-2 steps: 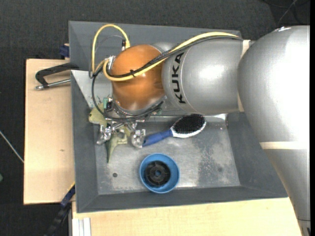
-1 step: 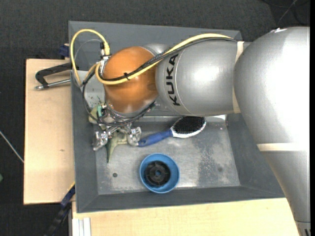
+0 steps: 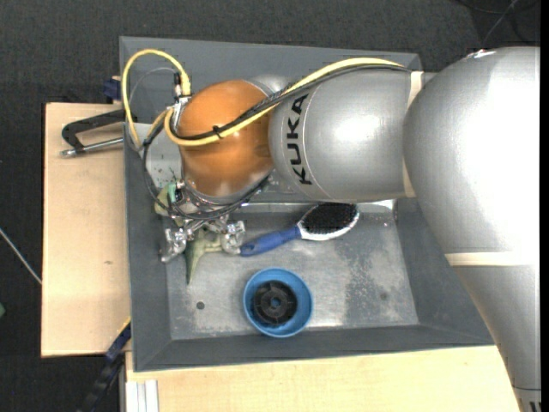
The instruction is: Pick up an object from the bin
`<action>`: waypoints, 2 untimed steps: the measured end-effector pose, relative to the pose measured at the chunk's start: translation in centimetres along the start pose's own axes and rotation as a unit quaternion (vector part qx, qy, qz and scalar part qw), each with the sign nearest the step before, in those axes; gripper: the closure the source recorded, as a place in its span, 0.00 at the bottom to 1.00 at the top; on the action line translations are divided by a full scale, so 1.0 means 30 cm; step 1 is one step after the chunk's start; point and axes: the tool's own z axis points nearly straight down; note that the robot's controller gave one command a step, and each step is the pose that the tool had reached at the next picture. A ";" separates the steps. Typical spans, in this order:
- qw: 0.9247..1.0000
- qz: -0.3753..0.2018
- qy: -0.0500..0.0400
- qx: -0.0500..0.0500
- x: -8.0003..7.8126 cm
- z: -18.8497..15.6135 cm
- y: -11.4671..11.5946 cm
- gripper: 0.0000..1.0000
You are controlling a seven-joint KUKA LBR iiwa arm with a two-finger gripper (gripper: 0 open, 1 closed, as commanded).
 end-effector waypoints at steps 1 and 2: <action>1.000 0.000 0.000 0.000 -0.001 -0.002 -0.001 1.00; 1.000 0.002 0.000 0.001 -0.008 -0.120 -0.006 1.00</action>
Offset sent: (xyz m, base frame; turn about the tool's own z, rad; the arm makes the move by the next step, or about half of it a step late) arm 0.0000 0.0000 0.0000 0.0000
